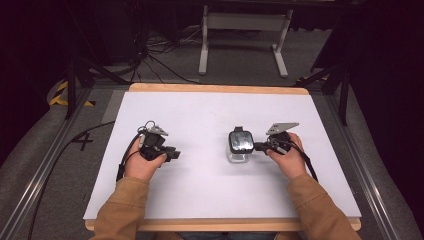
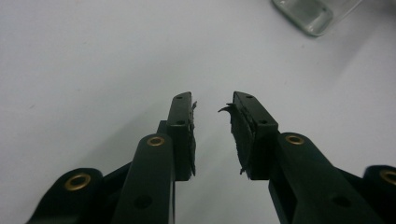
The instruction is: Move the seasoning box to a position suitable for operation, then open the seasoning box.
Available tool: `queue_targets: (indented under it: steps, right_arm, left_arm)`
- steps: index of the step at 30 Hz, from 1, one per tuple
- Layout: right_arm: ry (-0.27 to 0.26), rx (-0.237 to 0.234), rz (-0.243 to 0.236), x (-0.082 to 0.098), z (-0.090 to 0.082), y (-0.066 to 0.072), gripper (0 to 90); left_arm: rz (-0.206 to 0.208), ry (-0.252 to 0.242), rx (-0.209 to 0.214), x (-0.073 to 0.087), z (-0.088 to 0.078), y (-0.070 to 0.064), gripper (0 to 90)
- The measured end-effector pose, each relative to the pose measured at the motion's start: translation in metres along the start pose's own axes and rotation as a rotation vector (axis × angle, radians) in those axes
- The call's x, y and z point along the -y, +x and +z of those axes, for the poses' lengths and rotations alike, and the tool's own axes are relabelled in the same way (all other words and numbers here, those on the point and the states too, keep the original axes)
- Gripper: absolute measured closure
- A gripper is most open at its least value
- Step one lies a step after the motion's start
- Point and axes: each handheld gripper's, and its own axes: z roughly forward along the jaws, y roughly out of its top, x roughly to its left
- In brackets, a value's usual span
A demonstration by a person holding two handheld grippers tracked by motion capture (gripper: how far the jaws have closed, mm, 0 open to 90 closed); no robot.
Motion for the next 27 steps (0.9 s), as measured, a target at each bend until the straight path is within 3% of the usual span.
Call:
queue_targets:
  steps: [6, 12, 16, 22, 27]
  right_arm:
    - [-0.034, 0.006, 0.027, 0.003, -0.026, -0.004, 89.8]
    - [-0.045, 0.006, 0.051, 0.010, -0.047, -0.007, 89.8]
    - [-0.038, 0.013, 0.053, 0.013, -0.053, -0.010, 89.8]
    - [-0.043, 0.012, 0.081, 0.021, -0.066, -0.016, 89.8]
    - [-0.070, -0.004, 0.061, 0.019, -0.071, -0.013, 89.7]
  left_arm:
    - [0.054, -0.020, 0.022, -0.015, -0.003, -0.011, 71.7]
    - [0.090, -0.008, 0.032, -0.022, -0.005, -0.016, 72.4]
    - [0.073, -0.035, 0.045, -0.025, -0.005, -0.017, 71.3]
    - [0.100, -0.032, 0.049, -0.032, -0.004, -0.022, 70.7]
    - [0.095, -0.038, 0.055, -0.035, -0.005, -0.024, 70.2]
